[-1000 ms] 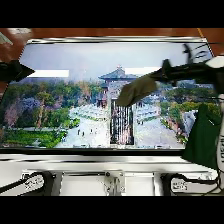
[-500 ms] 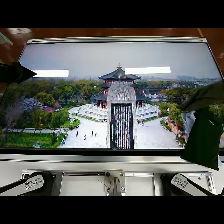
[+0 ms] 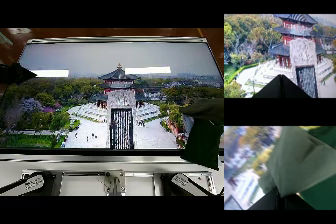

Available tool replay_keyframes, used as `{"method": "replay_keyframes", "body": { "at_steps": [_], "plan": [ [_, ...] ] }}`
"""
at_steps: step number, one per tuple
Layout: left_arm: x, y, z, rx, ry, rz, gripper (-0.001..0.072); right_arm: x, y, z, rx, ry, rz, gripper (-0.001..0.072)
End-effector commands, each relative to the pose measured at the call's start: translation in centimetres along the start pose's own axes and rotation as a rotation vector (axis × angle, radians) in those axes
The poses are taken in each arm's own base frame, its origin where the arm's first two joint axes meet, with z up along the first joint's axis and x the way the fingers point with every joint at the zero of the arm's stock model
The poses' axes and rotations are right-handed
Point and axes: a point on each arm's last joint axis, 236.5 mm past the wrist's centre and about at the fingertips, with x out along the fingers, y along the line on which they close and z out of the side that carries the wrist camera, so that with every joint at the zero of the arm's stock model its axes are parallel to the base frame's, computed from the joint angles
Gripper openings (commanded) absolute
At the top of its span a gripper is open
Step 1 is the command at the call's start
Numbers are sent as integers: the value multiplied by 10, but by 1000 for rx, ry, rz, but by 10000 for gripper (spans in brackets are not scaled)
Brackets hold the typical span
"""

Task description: Fold the shirts.

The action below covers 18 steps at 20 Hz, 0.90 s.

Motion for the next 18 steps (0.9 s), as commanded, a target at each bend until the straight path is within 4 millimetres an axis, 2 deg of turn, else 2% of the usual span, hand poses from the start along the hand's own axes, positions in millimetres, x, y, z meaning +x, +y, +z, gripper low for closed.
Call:
{"method": "replay_keyframes", "body": {
  "at_steps": [1, 3, 7, 13, 14, 15, 16, 17, 18],
  "plan": [
    [-2, -2, 0, 4, -2, -1, 43, -6, -55, -29, 50, 115, -228, 63],
    [-2, -2, 0, 5, -2, -1, 43, 1, -63, -42, 80, 158, -246, 63],
    [-2, -4, -4, 5, 13, -7, 43, 25, -99, -105, 191, 305, -296, 63],
    [-2, -4, -5, 4, 18, -9, 43, 57, -150, -188, 433, 336, -337, 64],
    [-2, -4, -5, 1, 18, -9, 43, 64, -154, -195, 464, 331, -336, 103],
    [-2, -5, -5, 1, 17, -10, 43, 71, -156, -199, 483, 322, -329, 330],
    [-2, -6, -4, -1, 15, -16, 43, 78, -154, -196, 482, 302, -309, 618],
    [-2, -8, -3, -4, 11, -25, 43, 81, -149, -188, 467, 275, -275, 674],
    [-2, -10, -2, -6, 8, -32, 43, 83, -142, -178, 465, 243, -240, 674]
  ]
}}
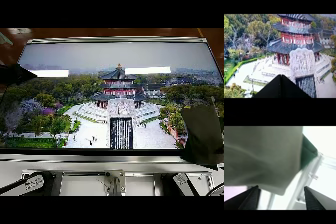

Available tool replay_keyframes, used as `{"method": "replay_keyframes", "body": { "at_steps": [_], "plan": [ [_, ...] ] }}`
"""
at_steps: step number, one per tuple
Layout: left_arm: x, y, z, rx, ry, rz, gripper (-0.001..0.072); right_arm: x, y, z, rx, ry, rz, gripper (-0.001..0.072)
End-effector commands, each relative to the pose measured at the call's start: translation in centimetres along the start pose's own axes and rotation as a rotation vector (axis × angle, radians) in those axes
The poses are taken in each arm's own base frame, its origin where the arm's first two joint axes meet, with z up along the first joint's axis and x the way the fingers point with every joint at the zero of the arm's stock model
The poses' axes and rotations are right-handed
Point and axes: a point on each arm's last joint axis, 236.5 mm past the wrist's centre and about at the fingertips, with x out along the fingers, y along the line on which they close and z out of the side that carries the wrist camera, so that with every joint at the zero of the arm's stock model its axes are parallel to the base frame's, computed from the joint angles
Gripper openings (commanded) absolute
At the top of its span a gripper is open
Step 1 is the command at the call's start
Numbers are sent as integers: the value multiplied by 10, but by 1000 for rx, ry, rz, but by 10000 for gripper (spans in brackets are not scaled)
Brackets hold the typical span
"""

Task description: Fold the shirts.

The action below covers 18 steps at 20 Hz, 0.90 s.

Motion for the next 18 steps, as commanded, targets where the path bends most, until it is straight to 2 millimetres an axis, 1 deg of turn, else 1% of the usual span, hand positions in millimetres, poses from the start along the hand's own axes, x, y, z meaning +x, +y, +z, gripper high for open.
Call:
{"method": "replay_keyframes", "body": {
  "at_steps": [1, 2, 3, 4, 5, 6, 7, 8, 9, 10, 11, 12, 13, 14, 15, 17, 18],
  "plan": [
    [0, -5, 2, -7, -7, -20, 43, 1, 20, 15, 8, -76, 110, 673],
    [0, -5, 2, -6, -7, -20, 43, -12, 28, 26, -12, -122, 138, 673],
    [1, -6, 1, 1, -4, -20, 43, -33, 43, 44, -46, -195, 191, 672],
    [4, -3, -3, 21, 15, 3, 42, -60, 61, 64, -69, -287, 258, 672],
    [9, 5, -13, 65, 62, 69, 41, -93, 88, 84, -77, -392, 363, 661],
    [18, 20, -28, 103, 135, 188, 40, -122, 119, 93, -129, -471, 457, 627],
    [25, 33, -42, 134, 201, 304, 40, -144, 153, 91, -225, -524, 525, 619],
    [34, 36, -52, 176, 256, 387, 41, -154, 184, 78, -341, -541, 549, 619],
    [49, 29, -63, 214, 300, 425, 42, -154, 215, 55, -482, -529, 548, 619],
    [68, 13, -75, 243, 337, 410, 85, -145, 241, 26, -607, -491, 537, 621],
    [86, -5, -87, 279, 374, 375, 311, -131, 263, -7, -745, -438, 507, 622],
    [103, -20, -101, 286, 407, 354, 544, -117, 279, -36, -836, -385, 479, 623],
    [116, -30, -113, 288, 437, 341, 642, -100, 289, -60, -888, -323, 441, 680],
    [127, -36, -124, 283, 462, 334, 658, -81, 294, -84, -926, -237, 406, 694],
    [133, -39, -131, 277, 480, 333, 658, -66, 295, -102, -971, -164, 380, 694],
    [137, -40, -135, 259, 489, 336, 657, -45, 290, -130, -1042, -47, 323, 693],
    [137, -40, -135, 256, 487, 338, 657, -40, 291, -138, -1064, -27, 313, 693]
  ]
}}
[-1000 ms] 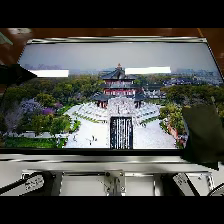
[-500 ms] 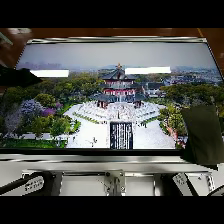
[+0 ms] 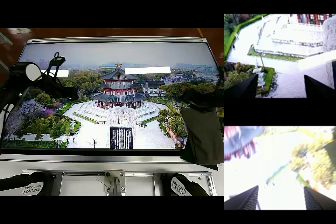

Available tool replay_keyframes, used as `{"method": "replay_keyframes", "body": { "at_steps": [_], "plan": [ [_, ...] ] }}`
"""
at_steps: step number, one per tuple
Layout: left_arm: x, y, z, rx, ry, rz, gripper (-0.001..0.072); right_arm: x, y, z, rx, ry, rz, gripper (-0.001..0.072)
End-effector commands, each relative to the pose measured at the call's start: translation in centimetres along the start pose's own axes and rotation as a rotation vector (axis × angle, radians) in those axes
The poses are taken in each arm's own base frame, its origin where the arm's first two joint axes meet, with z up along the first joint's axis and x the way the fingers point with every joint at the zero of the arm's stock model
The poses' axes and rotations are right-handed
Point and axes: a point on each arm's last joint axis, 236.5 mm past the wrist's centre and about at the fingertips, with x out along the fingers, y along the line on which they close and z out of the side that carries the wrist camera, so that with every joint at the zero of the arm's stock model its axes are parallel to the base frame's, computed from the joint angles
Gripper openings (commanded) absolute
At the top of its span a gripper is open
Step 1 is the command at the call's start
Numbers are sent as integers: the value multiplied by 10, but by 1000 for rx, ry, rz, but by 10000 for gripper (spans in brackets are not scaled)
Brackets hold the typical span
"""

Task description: Fold the shirts.

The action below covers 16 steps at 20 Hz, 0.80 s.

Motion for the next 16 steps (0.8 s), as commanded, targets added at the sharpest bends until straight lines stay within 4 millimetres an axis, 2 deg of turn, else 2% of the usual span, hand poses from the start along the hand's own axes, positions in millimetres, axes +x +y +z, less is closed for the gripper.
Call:
{"method": "replay_keyframes", "body": {
  "at_steps": [1, 5, 16],
  "plan": [
    [11, -9, -5, -9, 29, 18, 657, 27, 34, -34, -101, 161, 10, 692],
    [11, -8, -8, -10, 45, 20, 657, 28, 48, -37, -105, 167, 51, 692],
    [11, -4, -10, 39, 52, 33, 657, 28, 47, -37, -106, 167, 48, 692]
  ]
}}
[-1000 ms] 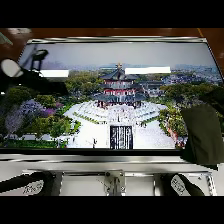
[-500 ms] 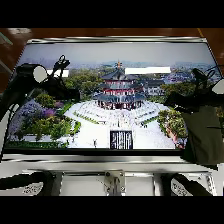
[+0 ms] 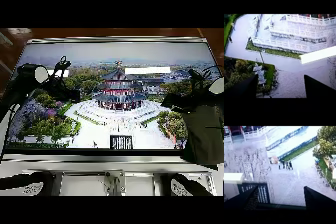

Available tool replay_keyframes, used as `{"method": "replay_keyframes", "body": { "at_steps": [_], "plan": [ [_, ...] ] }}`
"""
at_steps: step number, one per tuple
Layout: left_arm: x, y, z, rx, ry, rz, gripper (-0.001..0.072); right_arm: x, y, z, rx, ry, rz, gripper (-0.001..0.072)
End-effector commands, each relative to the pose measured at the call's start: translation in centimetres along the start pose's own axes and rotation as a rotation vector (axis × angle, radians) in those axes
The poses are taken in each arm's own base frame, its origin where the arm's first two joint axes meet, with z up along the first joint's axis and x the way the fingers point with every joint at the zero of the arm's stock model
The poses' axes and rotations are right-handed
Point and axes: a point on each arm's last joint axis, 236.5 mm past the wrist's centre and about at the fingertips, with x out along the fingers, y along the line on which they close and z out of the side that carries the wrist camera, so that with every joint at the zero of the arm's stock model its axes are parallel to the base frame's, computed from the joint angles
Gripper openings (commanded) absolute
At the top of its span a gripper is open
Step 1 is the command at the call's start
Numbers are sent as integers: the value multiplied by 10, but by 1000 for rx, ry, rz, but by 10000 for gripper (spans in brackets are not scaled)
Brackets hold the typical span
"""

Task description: Fold the shirts.

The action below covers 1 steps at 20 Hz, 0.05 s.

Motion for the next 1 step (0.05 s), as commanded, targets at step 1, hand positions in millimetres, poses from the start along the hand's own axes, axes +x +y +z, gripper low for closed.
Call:
{"method": "replay_keyframes", "body": {
  "at_steps": [1],
  "plan": [
    [0, 3, 0, 30, 1, 10, 657, 0, 0, 0, 0, 1, 1, 692]
  ]
}}
